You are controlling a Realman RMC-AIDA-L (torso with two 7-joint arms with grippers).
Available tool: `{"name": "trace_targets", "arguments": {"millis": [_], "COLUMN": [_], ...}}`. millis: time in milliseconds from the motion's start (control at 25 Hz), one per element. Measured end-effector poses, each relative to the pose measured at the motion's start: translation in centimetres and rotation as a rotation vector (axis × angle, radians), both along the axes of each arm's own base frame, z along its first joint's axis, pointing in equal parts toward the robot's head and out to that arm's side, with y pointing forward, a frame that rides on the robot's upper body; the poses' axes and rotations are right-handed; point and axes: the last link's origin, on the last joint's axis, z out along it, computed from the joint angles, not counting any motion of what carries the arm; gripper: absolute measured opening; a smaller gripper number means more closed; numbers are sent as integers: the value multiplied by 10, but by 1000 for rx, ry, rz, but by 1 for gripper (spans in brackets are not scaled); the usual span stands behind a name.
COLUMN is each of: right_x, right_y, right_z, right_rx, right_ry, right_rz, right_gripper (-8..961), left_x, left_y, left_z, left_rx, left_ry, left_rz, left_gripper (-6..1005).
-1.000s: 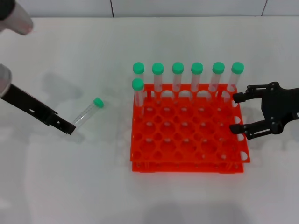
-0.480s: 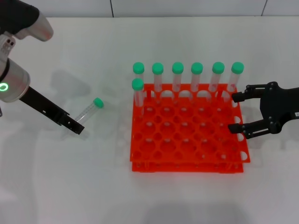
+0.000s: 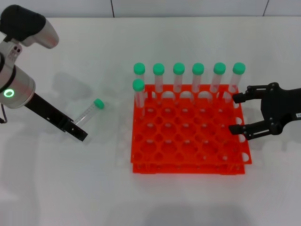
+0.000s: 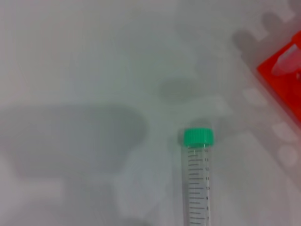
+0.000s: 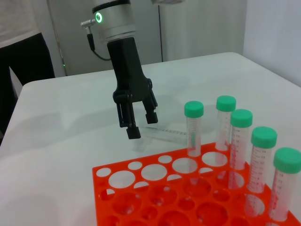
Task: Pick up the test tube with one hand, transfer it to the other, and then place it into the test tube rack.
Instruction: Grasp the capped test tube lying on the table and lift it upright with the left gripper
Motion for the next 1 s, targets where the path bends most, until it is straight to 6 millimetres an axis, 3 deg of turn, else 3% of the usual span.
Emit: {"name": "trace_targets", "arguments": {"millis": [360, 560, 1000], "right_x": [0, 0, 1], "right_y": [0, -1, -1], "right_z": [0, -1, -2], "right_rx": [0, -1, -2], "right_ry": [0, 3, 2], "right_rz": [-2, -3, -4], "right_gripper": [854, 853, 853], "left_x": [-2, -3, -3], "left_y": [0, -1, 1], "left_z": [-3, -7, -7], "left_rx": [6, -4, 10], "left_ry": [4, 9, 9], "left_rz": [4, 5, 5], "left_gripper": [818, 721, 717]}}
